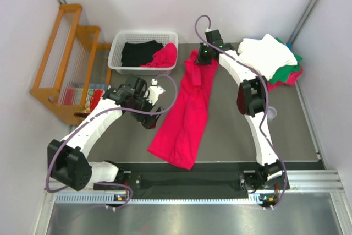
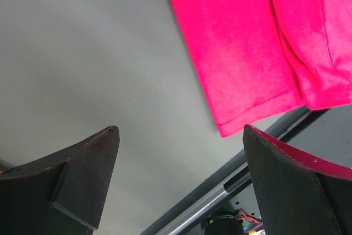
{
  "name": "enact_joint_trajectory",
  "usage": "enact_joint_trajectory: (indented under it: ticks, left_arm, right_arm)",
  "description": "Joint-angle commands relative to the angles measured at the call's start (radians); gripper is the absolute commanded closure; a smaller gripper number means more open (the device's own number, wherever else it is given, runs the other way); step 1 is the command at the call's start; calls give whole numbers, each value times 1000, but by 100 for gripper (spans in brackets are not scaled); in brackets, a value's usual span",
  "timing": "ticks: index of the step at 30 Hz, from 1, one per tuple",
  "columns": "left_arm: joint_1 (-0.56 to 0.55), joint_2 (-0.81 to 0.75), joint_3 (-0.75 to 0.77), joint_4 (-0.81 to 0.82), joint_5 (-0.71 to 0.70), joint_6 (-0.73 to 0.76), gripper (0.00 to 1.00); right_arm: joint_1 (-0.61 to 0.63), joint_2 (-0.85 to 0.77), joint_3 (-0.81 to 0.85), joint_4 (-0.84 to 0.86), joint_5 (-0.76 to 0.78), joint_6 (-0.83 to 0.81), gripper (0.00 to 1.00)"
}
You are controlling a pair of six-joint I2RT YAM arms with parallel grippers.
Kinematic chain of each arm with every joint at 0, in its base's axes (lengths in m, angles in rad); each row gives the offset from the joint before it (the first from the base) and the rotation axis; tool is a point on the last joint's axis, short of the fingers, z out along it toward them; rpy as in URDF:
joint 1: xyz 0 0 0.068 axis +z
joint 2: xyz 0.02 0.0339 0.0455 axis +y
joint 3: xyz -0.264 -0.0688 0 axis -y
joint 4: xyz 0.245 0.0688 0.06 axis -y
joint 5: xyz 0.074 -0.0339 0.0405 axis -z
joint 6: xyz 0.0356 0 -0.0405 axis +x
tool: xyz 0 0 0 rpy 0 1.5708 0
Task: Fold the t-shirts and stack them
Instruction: Fold the tshirt
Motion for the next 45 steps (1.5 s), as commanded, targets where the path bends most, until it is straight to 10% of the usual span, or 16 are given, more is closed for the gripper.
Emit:
enact_joint_trajectory:
  ticks: [1, 14, 30, 45]
  left_arm:
    - [0, -32, -22, 14, 39, -9, 1]
    - [-2, -31, -22, 17, 59, -6, 1]
    - [-2, -1, 8, -2, 68, -6, 1]
    - [-3, 6, 25, -9, 56, -3, 1]
  right_arm:
    - [-56, -71, -48, 20, 90, -42, 94]
    - [-89, -128, -238, 68, 143, -76, 94]
    - [-81, -223, -119, -46, 304, -160, 1]
    - [144, -536, -686, 85, 149, -117, 0]
